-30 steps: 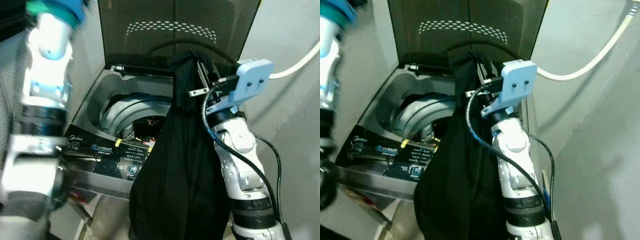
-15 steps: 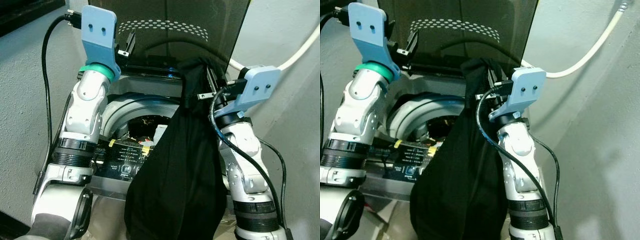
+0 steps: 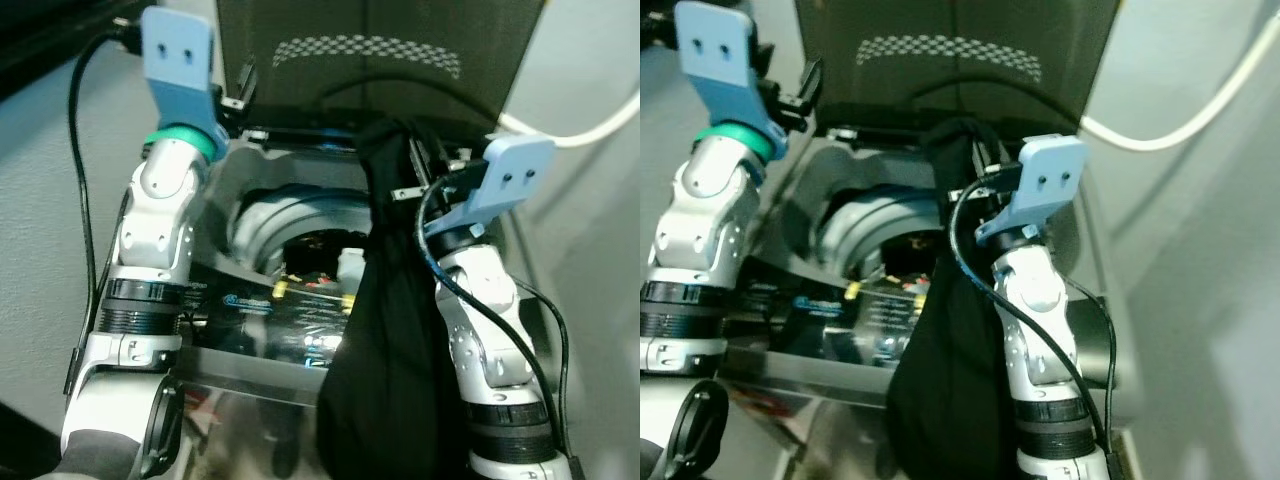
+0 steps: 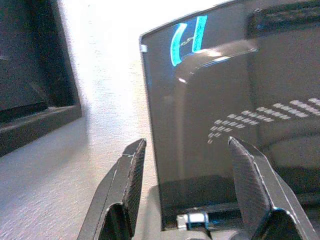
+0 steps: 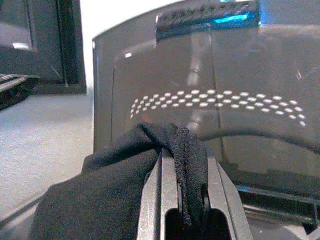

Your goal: Clothes washing

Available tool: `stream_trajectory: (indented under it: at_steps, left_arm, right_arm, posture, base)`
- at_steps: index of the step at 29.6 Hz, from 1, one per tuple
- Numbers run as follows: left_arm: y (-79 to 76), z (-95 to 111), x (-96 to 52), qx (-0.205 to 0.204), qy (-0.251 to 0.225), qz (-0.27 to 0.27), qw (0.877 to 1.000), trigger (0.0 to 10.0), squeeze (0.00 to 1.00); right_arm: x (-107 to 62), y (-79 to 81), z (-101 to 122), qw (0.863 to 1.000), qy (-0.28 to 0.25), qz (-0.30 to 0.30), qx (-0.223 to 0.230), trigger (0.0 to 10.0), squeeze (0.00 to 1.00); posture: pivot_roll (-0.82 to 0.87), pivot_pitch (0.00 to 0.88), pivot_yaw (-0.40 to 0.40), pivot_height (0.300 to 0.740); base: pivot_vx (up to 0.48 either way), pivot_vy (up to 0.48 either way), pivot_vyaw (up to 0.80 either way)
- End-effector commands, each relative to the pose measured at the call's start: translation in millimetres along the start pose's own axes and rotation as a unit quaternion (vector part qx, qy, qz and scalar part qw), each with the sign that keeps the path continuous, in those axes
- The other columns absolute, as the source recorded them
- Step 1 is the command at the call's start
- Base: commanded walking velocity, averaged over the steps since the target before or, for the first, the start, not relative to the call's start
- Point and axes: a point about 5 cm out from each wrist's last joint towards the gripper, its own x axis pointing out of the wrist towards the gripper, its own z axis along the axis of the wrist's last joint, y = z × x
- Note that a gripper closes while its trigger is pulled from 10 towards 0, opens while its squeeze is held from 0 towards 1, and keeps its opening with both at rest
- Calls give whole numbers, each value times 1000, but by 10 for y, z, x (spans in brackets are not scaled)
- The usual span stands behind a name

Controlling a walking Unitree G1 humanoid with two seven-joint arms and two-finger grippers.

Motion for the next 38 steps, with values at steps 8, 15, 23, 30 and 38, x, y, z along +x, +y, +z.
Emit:
stream_trajectory:
  at_steps: [8,15,23,30,38]
  left_arm:
    - [19,-39,-22,5,8,5,1000,10000,0]
    - [25,-6,11,17,2,-13,1000,10000,0]
    - [28,86,114,33,-20,-22,999,10000,0]
    - [238,110,152,73,-23,20,997,10000,0]
    - [288,68,108,63,-15,28,997,10000,0]
  right_arm:
    - [-9,11,-19,1000,2,0,-2,10000,0]
    - [14,46,-10,999,9,53,-2,10000,0]
    - [-140,238,-38,944,68,322,-20,10000,0]
    - [-101,-60,145,943,60,328,-3,10000,0]
    - [-49,-374,190,980,38,192,-20,10000,0]
  posture:
    - [114,11,29,724]
    - [118,21,30,724]
    - [108,27,34,724]
    - [111,35,28,724]
    - [91,38,41,724]
  base:
    - [0,0,0]
    - [0,0,0]
    - [0,0,0]
    - [0,0,0]
    - [0,0,0]
